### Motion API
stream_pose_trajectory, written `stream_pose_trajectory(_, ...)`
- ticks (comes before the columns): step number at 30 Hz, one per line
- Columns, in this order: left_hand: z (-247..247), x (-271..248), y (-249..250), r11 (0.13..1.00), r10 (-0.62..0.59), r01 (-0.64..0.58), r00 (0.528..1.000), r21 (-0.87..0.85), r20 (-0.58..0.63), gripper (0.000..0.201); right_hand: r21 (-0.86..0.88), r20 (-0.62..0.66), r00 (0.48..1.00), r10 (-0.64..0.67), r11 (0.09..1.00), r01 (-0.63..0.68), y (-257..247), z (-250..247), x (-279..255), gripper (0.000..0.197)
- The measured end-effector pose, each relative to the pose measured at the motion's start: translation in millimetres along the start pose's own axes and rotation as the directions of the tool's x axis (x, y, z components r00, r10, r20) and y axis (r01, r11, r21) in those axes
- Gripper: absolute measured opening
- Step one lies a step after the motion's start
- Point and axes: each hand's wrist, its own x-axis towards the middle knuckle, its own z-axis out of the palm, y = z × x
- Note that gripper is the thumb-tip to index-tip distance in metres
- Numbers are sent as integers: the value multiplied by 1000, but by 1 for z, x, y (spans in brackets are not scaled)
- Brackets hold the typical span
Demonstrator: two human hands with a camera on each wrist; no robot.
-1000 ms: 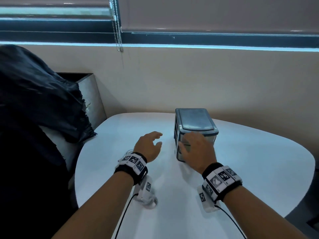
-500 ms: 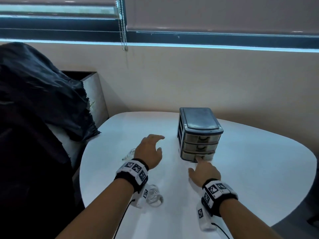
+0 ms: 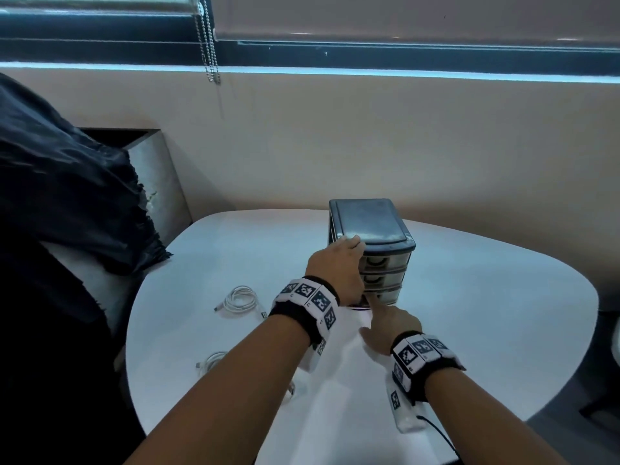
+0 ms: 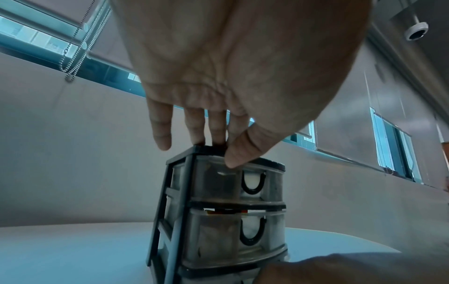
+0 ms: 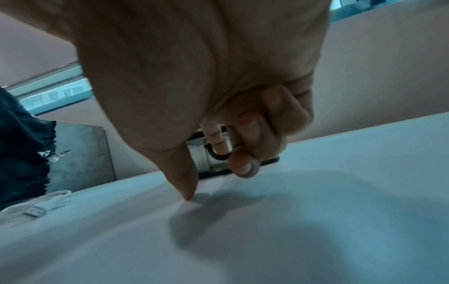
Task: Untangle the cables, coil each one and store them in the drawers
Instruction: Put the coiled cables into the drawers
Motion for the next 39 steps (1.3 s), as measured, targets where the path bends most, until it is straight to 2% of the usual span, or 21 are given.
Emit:
stream_pose_trajectory(5, -4, -1, -2, 1000, -9, 8, 999, 8, 39, 62, -44, -36, 997, -66, 997, 64, -2, 4, -39, 51)
stream_pose_trajectory(11, 0, 3, -2, 1000, -5, 6, 995, -9, 100, 64, -47, -62, 993, -100, 994, 97, 8, 15, -78, 50)
stream_pose_trajectory(13, -2, 3, -3, 997, 0, 8, 994, -72, 112, 61, -57, -66, 993, -96, 994, 92, 9, 9, -81, 50)
stream_pose_trajectory(14, -3, 1, -5, 986, -15, 27, 997, -162, 78, 57, -49, -84, 992, -99, 994, 95, 7, 6, -82, 48)
stream_pose_trajectory(16, -8, -6, -15, 914, -113, 67, 989, -400, -93, 44, -11, -156, 978, -141, 990, 141, -3, 0, -86, 40)
stream_pose_trajectory(17, -12, -11, -22, 878, -166, 58, 968, -476, -188, 38, 7, -188, 964, -189, 981, 193, -13, -2, -88, 35)
stream_pose_trajectory(19, -22, -24, -37, 834, -221, 25, 930, -551, -292, 27, 39, -206, 924, -322, 941, 336, -36, -1, -89, 28)
stream_pose_trajectory(22, -35, -44, -61, 809, -265, 27, 908, -587, -324, 20, 113, -116, 875, -469, 869, 481, -75, 14, -89, 39)
stream_pose_trajectory(25, -41, -64, -88, 830, -307, 84, 894, -551, -326, 16, 116, 63, 859, -509, 858, 500, -114, 30, -89, 53)
stream_pose_trajectory(28, -44, -78, -106, 838, -331, 126, 891, -530, -312, 16, 75, 115, 851, -512, 859, 506, -133, 34, -82, 57)
stream_pose_trajectory(30, -46, -88, -114, 845, -340, 163, 899, -509, -276, 17, 111, 145, 843, -518, 855, 507, -135, 32, -75, 60)
stream_pose_trajectory(31, -47, -94, -118, 844, -347, 191, 907, -502, -238, 18, 148, 170, 843, -511, 859, 491, -134, 30, -71, 69)
stream_pose_trajectory(33, -44, -106, -122, 835, -342, 268, 937, -480, -72, 23, 179, 211, 858, -469, 881, 438, -129, 25, -66, 91)
stream_pose_trajectory(34, -40, -111, -122, 838, -322, 317, 944, -444, 66, 32, 168, 225, 868, -442, 895, 412, -125, 22, -64, 97)
stream_pose_trajectory(36, -23, -118, -116, 890, -281, 375, 899, -259, 336, 56, 150, 245, 886, -394, 918, 366, -116, 21, -61, 96)
stream_pose_trajectory(37, -12, -120, -111, 914, -281, 375, 863, -158, 420, 67, 154, 244, 895, -374, 926, 345, -112, 21, -61, 92)
stream_pose_trajectory(39, 12, -119, -105, 921, -323, 387, 809, -33, 491, 80, 179, 224, 915, -337, 937, 301, -104, 24, -62, 82)
